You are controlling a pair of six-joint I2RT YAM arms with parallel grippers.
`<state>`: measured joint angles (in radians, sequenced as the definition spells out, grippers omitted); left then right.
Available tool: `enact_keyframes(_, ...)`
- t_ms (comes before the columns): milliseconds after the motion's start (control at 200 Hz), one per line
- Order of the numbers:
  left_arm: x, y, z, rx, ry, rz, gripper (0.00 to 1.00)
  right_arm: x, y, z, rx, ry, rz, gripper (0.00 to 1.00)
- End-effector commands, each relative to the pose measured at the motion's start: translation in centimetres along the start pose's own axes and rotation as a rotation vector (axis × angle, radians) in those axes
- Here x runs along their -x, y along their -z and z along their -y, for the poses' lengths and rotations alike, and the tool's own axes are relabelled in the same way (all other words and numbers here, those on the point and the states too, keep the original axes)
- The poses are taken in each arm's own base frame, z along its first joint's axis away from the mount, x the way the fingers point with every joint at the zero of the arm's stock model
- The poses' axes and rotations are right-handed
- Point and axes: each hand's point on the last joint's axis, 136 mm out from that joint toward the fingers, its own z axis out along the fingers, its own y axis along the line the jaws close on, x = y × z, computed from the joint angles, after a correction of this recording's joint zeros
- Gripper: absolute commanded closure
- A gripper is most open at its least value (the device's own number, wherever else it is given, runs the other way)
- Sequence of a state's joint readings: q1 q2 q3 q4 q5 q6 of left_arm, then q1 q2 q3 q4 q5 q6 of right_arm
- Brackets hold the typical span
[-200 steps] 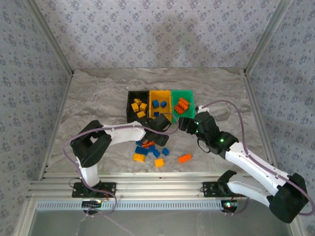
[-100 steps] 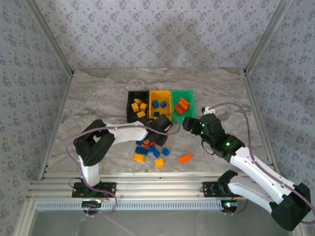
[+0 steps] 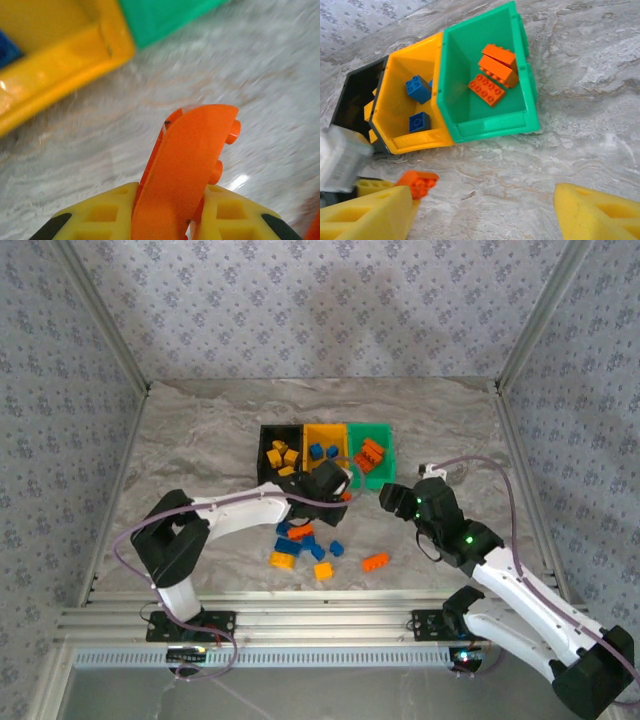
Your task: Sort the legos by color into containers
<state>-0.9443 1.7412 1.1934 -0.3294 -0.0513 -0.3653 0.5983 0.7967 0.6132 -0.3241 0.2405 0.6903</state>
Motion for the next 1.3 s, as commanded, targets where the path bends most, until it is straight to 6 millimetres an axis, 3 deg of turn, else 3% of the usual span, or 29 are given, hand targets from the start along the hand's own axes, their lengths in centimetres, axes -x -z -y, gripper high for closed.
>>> enact_keyframes(0, 6.2, 1.8, 2.0, -0.079, 0.045, 0.153, 0.84, -0.2, 0.1, 1.5, -0.053, -0.027, 0.006, 0.24)
enact_keyframes(170, 11.1, 0.3, 1.6, -0.075, 0.095, 0.206, 0.84, -0.6, 0.2, 2.2, -0.074, -0.035, 0.000, 0.24)
enact_keyframes(315, 13.9, -1.9, 1.1, -0.039, 0.105, 0.211, 0.84, -0.9, 0.1, 2.6, -0.083, -0.040, -0.005, 0.24)
enact_keyframes(575, 16.2, -5.4, 0.2, 0.000, 0.148, 0.186, 0.81, -1.6, -0.1, 2.2, -0.049, -0.027, -0.031, 0.24)
enact_keyframes(769, 17.2, -6.1, 0.6, -0.004, 0.155, 0.174, 0.61, -3.5, -0.4, 2.0, -0.017, -0.054, -0.106, 0.23)
enact_keyframes(944, 18.0, -4.9, 1.1, -0.024, 0.160, 0.193, 0.42, -5.9, -0.4, 2.1, -0.010, -0.063, -0.184, 0.23)
enact_keyframes(1079, 18.6, -1.7, 1.9, -0.084, 0.175, 0.244, 0.29, -7.5, -0.3, 1.3, 0.028, -0.026, -0.252, 0.23)
enact_keyframes(1219, 16.6, 1.9, 2.1, -0.141, 0.203, 0.277, 0.20, -9.8, 0.0, 0.6, 0.051, 0.042, -0.351, 0.22)
enact_keyframes(1269, 15.1, 3.1, 2.0, -0.153, 0.212, 0.281, 0.02, -10.9, 0.1, 0.7, 0.040, 0.075, -0.385, 0.21)
enact_keyframes(1294, 14.7, 3.9, 2.0, -0.161, 0.216, 0.292, 0.01, -11.4, 0.1, 0.8, 0.029, 0.090, -0.398, 0.21)
